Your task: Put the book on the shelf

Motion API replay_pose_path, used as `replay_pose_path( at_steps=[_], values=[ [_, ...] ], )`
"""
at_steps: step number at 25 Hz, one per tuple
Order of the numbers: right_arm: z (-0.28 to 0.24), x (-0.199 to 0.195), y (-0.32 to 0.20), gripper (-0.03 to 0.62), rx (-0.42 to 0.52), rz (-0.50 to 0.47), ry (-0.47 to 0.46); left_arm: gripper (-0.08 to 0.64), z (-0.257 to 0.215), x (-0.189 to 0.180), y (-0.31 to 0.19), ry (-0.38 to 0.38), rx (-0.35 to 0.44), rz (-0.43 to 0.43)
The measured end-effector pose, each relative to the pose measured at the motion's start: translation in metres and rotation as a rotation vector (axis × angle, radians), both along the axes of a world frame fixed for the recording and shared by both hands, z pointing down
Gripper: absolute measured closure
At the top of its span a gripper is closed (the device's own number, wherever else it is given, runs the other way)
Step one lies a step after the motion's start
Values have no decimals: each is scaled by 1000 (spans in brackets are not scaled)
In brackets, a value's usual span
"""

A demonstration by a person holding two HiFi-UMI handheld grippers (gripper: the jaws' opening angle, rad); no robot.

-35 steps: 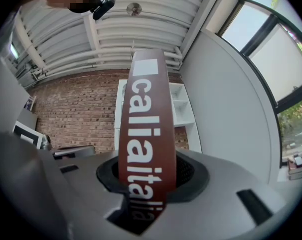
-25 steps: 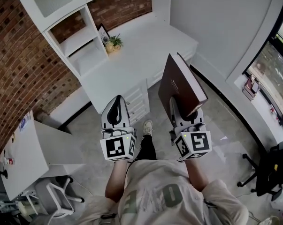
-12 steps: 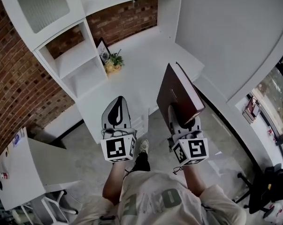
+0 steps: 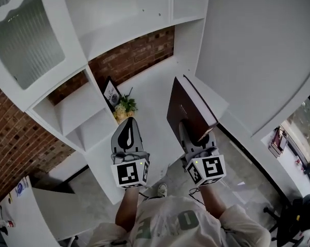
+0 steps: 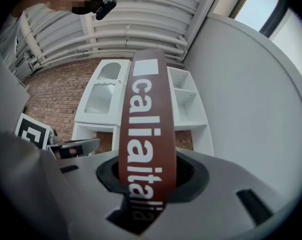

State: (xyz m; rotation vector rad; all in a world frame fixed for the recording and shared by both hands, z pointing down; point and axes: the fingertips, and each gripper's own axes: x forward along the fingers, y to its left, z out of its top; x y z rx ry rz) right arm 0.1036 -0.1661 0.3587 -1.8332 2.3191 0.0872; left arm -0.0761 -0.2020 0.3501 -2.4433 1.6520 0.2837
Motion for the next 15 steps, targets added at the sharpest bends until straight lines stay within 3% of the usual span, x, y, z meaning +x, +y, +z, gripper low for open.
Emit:
replay_pose_path(
  at_steps=[7, 15],
  values=[
    [2, 0, -74, 442, -34, -28, -1, 548, 8, 17, -69, -8, -43, 13],
    [1, 15, -125, 442, -54, -122, -15, 548, 15, 39, -108, 27, -84, -32]
  ],
)
